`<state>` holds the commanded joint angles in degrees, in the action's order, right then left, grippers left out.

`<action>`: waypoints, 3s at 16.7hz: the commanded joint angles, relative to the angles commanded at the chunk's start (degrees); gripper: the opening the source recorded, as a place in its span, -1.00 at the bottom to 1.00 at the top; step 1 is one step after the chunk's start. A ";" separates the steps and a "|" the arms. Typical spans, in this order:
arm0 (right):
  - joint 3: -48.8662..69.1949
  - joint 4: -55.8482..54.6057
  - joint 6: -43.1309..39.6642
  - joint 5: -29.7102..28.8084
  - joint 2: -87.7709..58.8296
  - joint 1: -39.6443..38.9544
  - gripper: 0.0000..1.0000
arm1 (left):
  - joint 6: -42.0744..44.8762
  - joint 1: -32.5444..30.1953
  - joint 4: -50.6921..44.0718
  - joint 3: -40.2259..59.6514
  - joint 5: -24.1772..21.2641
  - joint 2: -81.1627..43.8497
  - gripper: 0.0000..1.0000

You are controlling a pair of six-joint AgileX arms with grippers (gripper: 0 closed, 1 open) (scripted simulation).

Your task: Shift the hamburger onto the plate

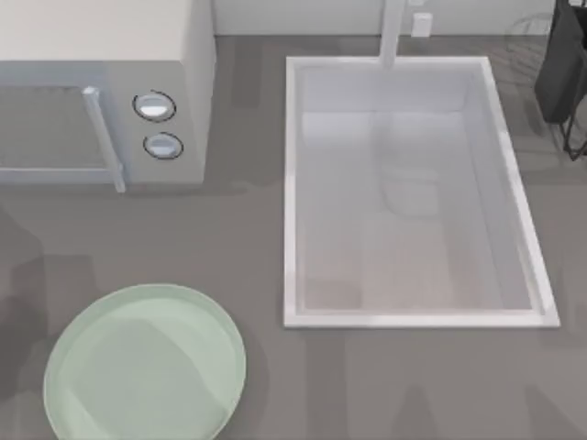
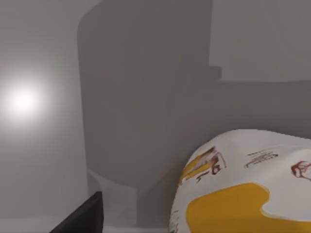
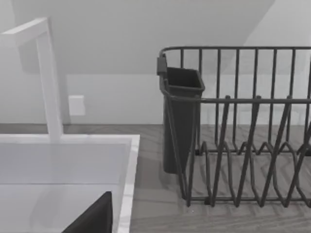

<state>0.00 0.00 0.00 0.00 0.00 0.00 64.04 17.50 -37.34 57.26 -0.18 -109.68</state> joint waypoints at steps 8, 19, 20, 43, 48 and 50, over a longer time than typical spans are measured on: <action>0.00 0.00 0.00 0.00 0.00 0.00 1.00 | 0.00 0.00 0.00 0.00 0.00 0.00 -0.06; 0.00 0.00 0.00 0.00 0.00 0.00 1.00 | 0.00 0.00 0.00 0.00 0.00 0.00 -1.00; 0.00 0.00 0.00 0.00 0.00 0.00 1.00 | 0.00 0.00 0.00 0.00 0.00 0.00 -1.00; 0.00 0.00 0.00 0.00 0.00 0.00 1.00 | -4.36 -1.67 -27.65 14.43 -0.79 11.64 -1.00; 0.00 0.00 0.00 0.00 0.00 0.00 1.00 | -21.86 -9.53 -30.66 10.76 0.43 10.83 -1.00; 0.00 0.00 0.00 0.00 0.00 0.00 1.00 | -32.82 -13.85 -32.18 9.03 1.02 10.27 -1.00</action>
<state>0.00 0.00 0.00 0.00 0.00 0.00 31.22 3.66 -69.53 66.28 0.84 -99.41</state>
